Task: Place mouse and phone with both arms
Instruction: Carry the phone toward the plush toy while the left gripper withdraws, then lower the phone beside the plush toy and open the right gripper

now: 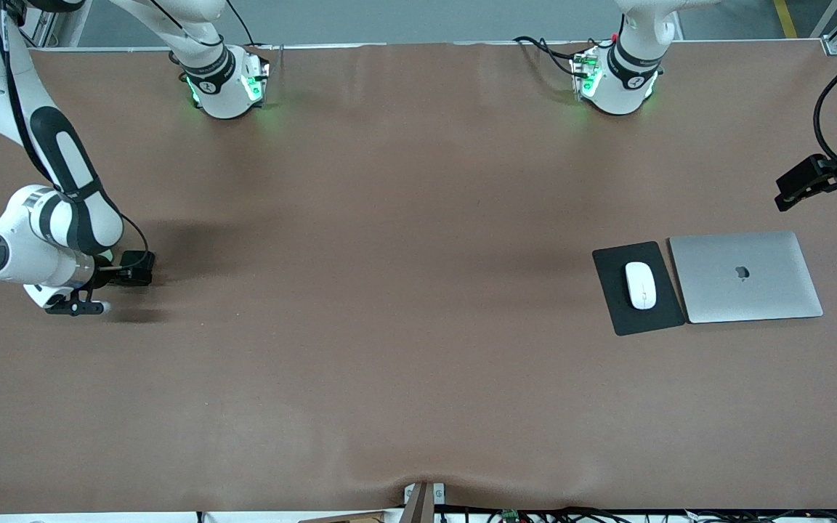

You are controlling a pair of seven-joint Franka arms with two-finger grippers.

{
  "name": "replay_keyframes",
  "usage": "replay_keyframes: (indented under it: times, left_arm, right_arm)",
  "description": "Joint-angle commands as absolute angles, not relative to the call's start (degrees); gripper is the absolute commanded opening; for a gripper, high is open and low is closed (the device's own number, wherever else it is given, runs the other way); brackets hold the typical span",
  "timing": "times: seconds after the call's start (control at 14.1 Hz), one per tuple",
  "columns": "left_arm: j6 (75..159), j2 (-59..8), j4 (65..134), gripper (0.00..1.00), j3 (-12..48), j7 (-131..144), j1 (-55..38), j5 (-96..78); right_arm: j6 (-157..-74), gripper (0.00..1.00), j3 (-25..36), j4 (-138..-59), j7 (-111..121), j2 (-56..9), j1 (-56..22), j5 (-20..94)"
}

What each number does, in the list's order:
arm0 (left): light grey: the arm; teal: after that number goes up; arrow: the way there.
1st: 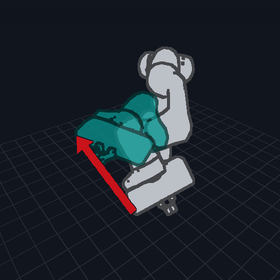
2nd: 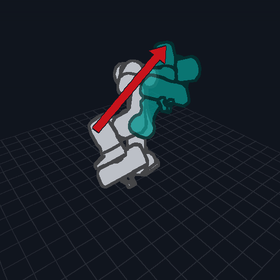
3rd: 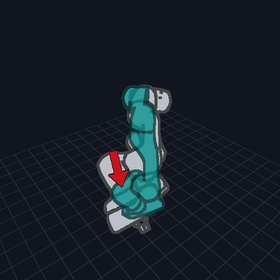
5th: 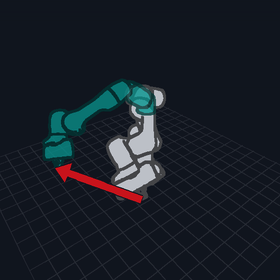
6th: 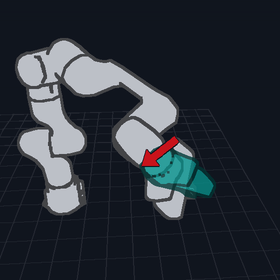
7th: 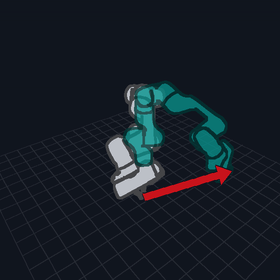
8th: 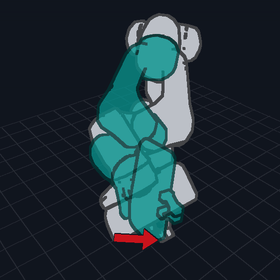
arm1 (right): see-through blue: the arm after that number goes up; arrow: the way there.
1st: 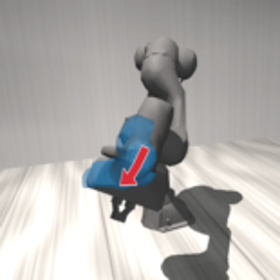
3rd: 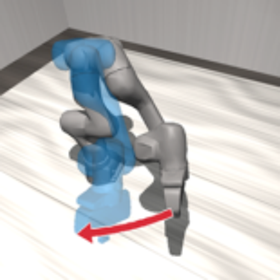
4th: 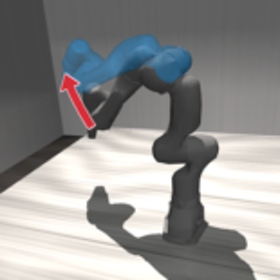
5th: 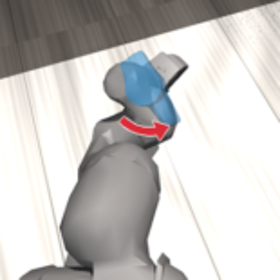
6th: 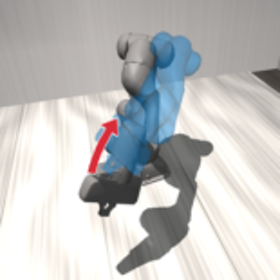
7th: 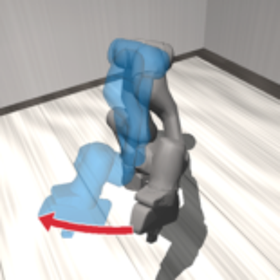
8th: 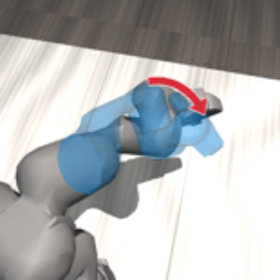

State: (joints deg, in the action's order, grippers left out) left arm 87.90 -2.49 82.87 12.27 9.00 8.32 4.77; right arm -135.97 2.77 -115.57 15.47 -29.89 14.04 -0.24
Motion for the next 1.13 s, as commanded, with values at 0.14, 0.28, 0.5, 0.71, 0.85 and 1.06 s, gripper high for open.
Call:
replay_keyframes:
  times: [0.14, 0.28, 0.5, 0.71, 0.85, 1.06]
  left_arm:
    - [86.58, 2.27, 84.71, 1.0, 11.78, 8.17, 7.22, 3.34]
    - [86.48, 4.91, 88.31, 1.0, 10.03, 8.44, 4.58, 3.34]
    - [86.48, 5.97, 89.91, 1.0, 9.84, 8.26, 4.22, 3.25]
    - [86.48, 7.29, 91.67, 1.0, 3.19, 8.17, -1.47, 3.25]
    - [86.48, 7.3, 92.11, 1.0, 2.2, 8.26, -2.29, 3.25]
    - [86.66, 6.24, 91.93, 1.0, 2.29, 8.17, -2.11, 2.47]
  right_arm:
    - [-131.05, 1.0, 1.67, -112.42, 15.03, -23.66, 12.14, -1.67]
    - [-130.17, 1.0, 1.67, -112.15, 14.77, -20.41, 9.76, -1.67]
    - [-125.62, 1.0, 1.49, -111.54, 11.36, -15.23, 6.35, -1.58]
    - [-112.82, 1.0, 1.06, -106.55, 4.77, -10.21, 1.51, -1.5]
    - [-102.87, 1.0, 0.62, -99.27, 2.55, -8.62, -0.09, -1.06]
    - [-92.67, 1.0, 0.44, -91.07, 2.46, -5.9, -0.96, -0.53]
